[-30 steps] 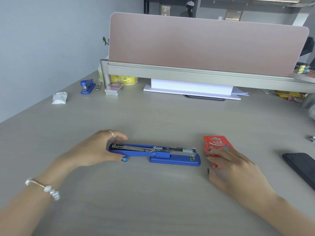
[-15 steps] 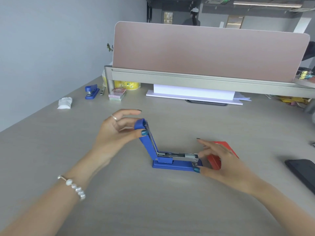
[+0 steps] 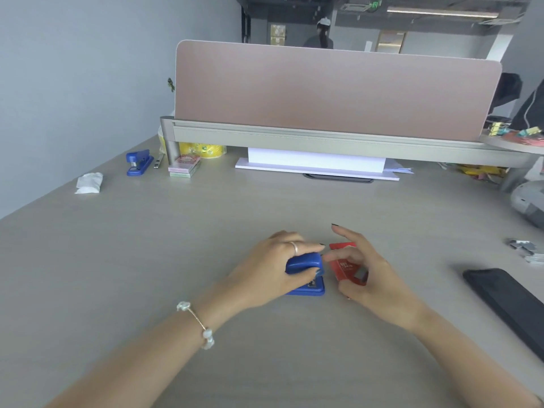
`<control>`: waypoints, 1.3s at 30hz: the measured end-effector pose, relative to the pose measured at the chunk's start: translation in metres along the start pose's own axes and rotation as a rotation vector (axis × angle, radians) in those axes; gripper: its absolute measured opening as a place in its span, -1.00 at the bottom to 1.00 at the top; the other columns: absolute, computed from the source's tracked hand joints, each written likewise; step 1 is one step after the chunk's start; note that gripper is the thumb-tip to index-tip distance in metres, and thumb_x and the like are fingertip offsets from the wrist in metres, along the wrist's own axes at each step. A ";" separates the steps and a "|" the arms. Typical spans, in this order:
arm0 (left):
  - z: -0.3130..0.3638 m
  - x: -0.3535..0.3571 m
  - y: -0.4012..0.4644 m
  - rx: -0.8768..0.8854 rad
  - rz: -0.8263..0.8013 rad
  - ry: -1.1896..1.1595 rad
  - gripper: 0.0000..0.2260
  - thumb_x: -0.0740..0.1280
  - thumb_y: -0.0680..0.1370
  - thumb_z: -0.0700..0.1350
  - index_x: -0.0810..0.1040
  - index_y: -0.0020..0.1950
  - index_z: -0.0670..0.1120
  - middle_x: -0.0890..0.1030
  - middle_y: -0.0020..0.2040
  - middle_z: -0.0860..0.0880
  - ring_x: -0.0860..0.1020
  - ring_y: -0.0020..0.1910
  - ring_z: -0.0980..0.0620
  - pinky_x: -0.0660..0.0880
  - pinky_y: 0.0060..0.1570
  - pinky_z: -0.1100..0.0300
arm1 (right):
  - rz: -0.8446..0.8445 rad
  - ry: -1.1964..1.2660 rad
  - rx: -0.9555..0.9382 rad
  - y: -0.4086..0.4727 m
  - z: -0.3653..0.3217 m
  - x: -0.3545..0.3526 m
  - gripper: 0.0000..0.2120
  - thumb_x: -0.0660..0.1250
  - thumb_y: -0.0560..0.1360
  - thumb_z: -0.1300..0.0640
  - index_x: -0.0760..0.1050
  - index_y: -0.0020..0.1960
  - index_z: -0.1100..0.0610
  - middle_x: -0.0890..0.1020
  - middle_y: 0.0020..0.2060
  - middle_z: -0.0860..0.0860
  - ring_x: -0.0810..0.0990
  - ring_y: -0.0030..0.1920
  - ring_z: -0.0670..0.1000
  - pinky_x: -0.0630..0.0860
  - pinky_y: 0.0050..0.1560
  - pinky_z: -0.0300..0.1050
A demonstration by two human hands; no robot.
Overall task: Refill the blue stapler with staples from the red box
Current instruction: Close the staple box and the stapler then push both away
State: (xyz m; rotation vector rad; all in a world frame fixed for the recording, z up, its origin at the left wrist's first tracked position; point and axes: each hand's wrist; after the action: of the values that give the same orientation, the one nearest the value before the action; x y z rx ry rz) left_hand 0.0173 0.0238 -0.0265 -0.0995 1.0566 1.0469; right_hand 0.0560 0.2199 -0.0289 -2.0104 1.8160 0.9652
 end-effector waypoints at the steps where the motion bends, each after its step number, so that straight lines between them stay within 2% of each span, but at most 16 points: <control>1: 0.000 -0.001 -0.001 0.001 -0.001 0.008 -0.65 0.32 0.47 0.01 0.52 0.26 0.07 0.60 -0.01 0.04 0.49 0.03 0.09 0.43 0.08 0.20 | 0.005 0.024 -0.006 0.000 0.000 -0.001 -0.27 0.26 0.27 0.24 0.18 0.31 -0.30 0.63 0.02 -0.15 0.51 -0.17 -0.28 0.44 -0.17 -0.28; 3: 0.001 -0.004 -0.003 0.011 0.004 -0.012 -0.66 0.30 0.46 -0.02 0.51 0.23 0.12 0.61 0.04 0.09 0.51 0.05 0.17 0.42 0.09 0.28 | 0.031 0.081 -0.017 -0.001 0.000 -0.003 -0.29 0.26 0.33 0.35 0.21 0.27 -0.30 0.62 0.02 -0.11 0.57 -0.20 -0.13 0.48 -0.29 -0.28; 4: 0.000 -0.006 -0.004 0.009 0.013 -0.043 -0.69 0.30 0.45 -0.04 0.52 0.20 0.14 0.61 0.05 0.11 0.52 0.04 0.21 0.42 0.08 0.31 | 0.047 0.095 -0.021 -0.001 0.000 -0.004 -0.30 0.25 0.36 0.39 0.23 0.25 -0.29 0.62 0.03 -0.10 0.56 -0.28 -0.06 0.47 -0.34 -0.30; 6: -0.003 -0.008 -0.006 0.002 0.043 -0.095 -0.75 0.32 0.45 -0.08 0.56 0.10 0.14 0.62 0.00 0.13 0.54 0.01 0.22 0.44 0.03 0.33 | 0.079 0.071 -0.025 -0.001 0.001 -0.007 -0.34 0.25 0.38 0.38 0.26 0.23 -0.28 0.61 0.03 -0.11 0.47 -0.45 -0.04 0.44 -0.38 -0.32; 7: -0.005 -0.008 -0.007 0.000 0.050 -0.109 -0.77 0.34 0.45 -0.10 0.58 0.08 0.12 0.63 -0.01 0.15 0.55 0.00 0.21 0.43 0.02 0.34 | 0.092 0.053 -0.020 -0.001 0.002 -0.008 -0.37 0.25 0.38 0.36 0.28 0.22 -0.27 0.61 0.03 -0.11 0.45 -0.46 -0.06 0.43 -0.38 -0.34; 12: -0.009 -0.009 -0.007 -0.038 0.038 -0.173 -0.77 0.39 0.46 -0.16 0.63 0.07 0.07 0.62 0.01 0.23 0.56 0.05 0.26 0.40 0.06 0.41 | 0.132 -0.035 0.034 0.001 0.013 -0.010 -0.46 0.25 0.37 0.34 0.38 0.08 -0.28 0.61 0.00 -0.10 0.53 -0.21 -0.08 0.42 -0.20 -0.44; 15: -0.010 -0.006 -0.007 -0.040 0.004 -0.134 -0.78 0.40 0.47 -0.16 0.64 0.08 0.06 0.63 0.03 0.20 0.55 0.07 0.28 0.38 0.08 0.45 | 0.116 -0.041 0.052 0.000 0.014 -0.009 -0.48 0.23 0.37 0.38 0.41 0.03 -0.24 0.61 0.01 -0.07 0.56 0.06 -0.04 0.40 -0.08 -0.49; 19: -0.011 -0.001 -0.006 -0.028 -0.035 -0.080 -0.79 0.36 0.46 -0.08 0.63 0.08 0.06 0.65 0.05 0.15 0.57 0.05 0.24 0.45 0.08 0.32 | 0.089 -0.078 0.053 -0.001 0.012 -0.010 -0.55 0.23 0.37 0.39 0.46 0.04 -0.12 0.60 0.01 -0.06 0.54 0.01 -0.03 0.33 -0.10 -0.57; 22: -0.011 0.000 -0.007 -0.043 -0.046 -0.063 -0.78 0.33 0.47 -0.06 0.61 0.10 0.09 0.63 0.06 0.17 0.57 0.05 0.21 0.46 0.10 0.22 | 0.081 -0.134 0.041 -0.002 0.010 -0.012 -0.59 0.29 0.36 0.33 0.47 0.01 -0.15 0.55 -0.04 -0.19 0.50 -0.04 -0.15 0.29 -0.07 -0.58; 25: -0.011 -0.003 -0.012 -0.065 -0.010 -0.087 -0.75 0.37 0.49 -0.06 0.58 0.14 0.18 0.61 0.11 0.24 0.53 0.12 0.28 0.43 0.15 0.29 | 0.040 -0.220 0.030 -0.004 0.010 -0.018 -0.64 0.42 0.32 0.11 0.49 0.06 -0.19 0.54 -0.01 -0.21 0.40 0.11 -0.17 0.23 0.10 -0.49; 26: -0.013 -0.005 -0.014 -0.083 -0.013 -0.108 -0.72 0.38 0.49 -0.06 0.56 0.15 0.23 0.60 0.14 0.27 0.51 0.14 0.31 0.40 0.17 0.33 | 0.004 -0.267 0.024 -0.005 0.012 -0.021 -0.59 0.45 0.28 -0.01 0.45 0.09 -0.24 0.52 0.06 -0.21 0.33 0.19 -0.19 0.18 0.19 -0.38; 28: -0.016 -0.012 -0.018 -0.134 -0.070 -0.157 -0.64 0.39 0.47 -0.06 0.50 0.17 0.33 0.57 0.18 0.32 0.47 0.19 0.37 0.37 0.20 0.38 | -0.114 -0.349 0.027 -0.007 0.014 -0.028 -0.44 0.45 0.20 -0.20 0.34 0.16 -0.36 0.35 0.20 -0.37 0.15 0.29 -0.25 0.11 0.27 -0.22; 30: -0.019 -0.018 -0.021 -0.170 -0.104 -0.206 -0.60 0.41 0.46 -0.06 0.48 0.18 0.36 0.55 0.19 0.38 0.47 0.19 0.39 0.36 0.19 0.41 | -0.227 -0.337 0.046 -0.009 0.015 -0.033 -0.35 0.46 0.20 -0.19 0.27 0.22 -0.37 0.21 0.23 -0.46 0.04 0.32 -0.29 0.10 0.30 -0.24; 34: -0.019 -0.023 -0.021 -0.184 -0.078 -0.206 -0.62 0.43 0.45 -0.10 0.53 0.11 0.36 0.52 0.14 0.47 0.49 0.15 0.40 0.34 0.12 0.50 | -0.258 -0.296 -0.012 -0.011 0.011 -0.037 -0.37 0.49 0.24 -0.11 0.32 0.24 -0.31 0.29 0.29 -0.38 0.07 0.35 -0.28 0.13 0.31 -0.37; 36: -0.018 -0.021 -0.021 -0.194 -0.059 -0.204 -0.62 0.43 0.45 -0.11 0.55 0.11 0.35 0.54 0.12 0.44 0.51 0.13 0.38 0.34 0.11 0.51 | -0.294 -0.278 -0.047 -0.011 0.009 -0.037 -0.38 0.50 0.23 -0.12 0.35 0.22 -0.33 0.26 0.30 -0.39 0.06 0.36 -0.29 0.08 0.29 -0.45; 39: -0.017 -0.021 -0.021 -0.205 -0.046 -0.213 -0.61 0.44 0.43 -0.09 0.54 0.09 0.38 0.58 0.08 0.40 0.53 0.11 0.34 0.37 0.14 0.44 | -0.359 -0.235 -0.077 -0.011 0.012 -0.038 -0.37 0.46 0.26 -0.15 0.28 0.25 -0.38 0.15 0.37 -0.40 -0.08 0.39 -0.37 0.01 0.32 -0.48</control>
State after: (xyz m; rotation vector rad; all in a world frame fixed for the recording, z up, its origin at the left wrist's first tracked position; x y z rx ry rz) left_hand 0.0199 -0.0106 -0.0281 -0.1732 0.7505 1.0966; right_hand 0.0627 0.2585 -0.0165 -2.0691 1.2612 1.1136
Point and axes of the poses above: each hand's wrist, its own y-axis towards the middle knuckle, its own x-axis out of the palm, z = x × y
